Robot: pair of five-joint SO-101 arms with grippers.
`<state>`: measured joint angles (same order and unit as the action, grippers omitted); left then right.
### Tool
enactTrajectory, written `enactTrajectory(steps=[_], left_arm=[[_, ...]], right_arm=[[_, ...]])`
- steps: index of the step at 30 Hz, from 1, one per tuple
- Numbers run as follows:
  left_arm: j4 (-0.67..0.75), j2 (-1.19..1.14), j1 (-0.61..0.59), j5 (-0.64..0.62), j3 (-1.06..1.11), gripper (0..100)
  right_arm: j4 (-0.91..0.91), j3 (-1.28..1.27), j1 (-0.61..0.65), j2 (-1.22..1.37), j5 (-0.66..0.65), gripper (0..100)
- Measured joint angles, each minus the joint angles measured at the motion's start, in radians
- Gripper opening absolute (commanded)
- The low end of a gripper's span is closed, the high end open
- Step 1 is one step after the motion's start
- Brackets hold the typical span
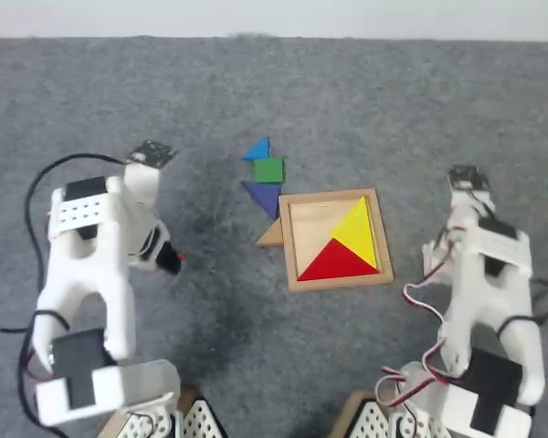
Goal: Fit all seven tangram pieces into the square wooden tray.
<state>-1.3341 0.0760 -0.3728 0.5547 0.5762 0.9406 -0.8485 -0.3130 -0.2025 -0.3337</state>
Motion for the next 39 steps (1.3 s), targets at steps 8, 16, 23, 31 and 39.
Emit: enactTrajectory(steps=[8, 16, 23, 31, 39], left_arm=[[0.037, -0.057, -0.058, 0.118, -0.017, 25], [0.155, -0.143, -0.058, 0.278, -0.087, 25], [0.123, -0.259, -0.023, 0.394, -0.114, 24], [0.123, -0.316, -0.011, 0.4, -0.118, 7], [0.071, -0.241, -0.011, 0.374, -0.109, 7]], right_arm=[[-0.114, -0.126, -0.026, -0.044, -0.043, 15.8], [-0.144, -0.189, -0.012, -0.104, -0.044, 15.6], [-0.152, -0.196, -0.012, -0.112, -0.044, 15.6], [-0.153, -0.196, -0.012, -0.112, -0.044, 15.6], [-0.153, -0.196, -0.012, -0.112, -0.044, 15.6]])
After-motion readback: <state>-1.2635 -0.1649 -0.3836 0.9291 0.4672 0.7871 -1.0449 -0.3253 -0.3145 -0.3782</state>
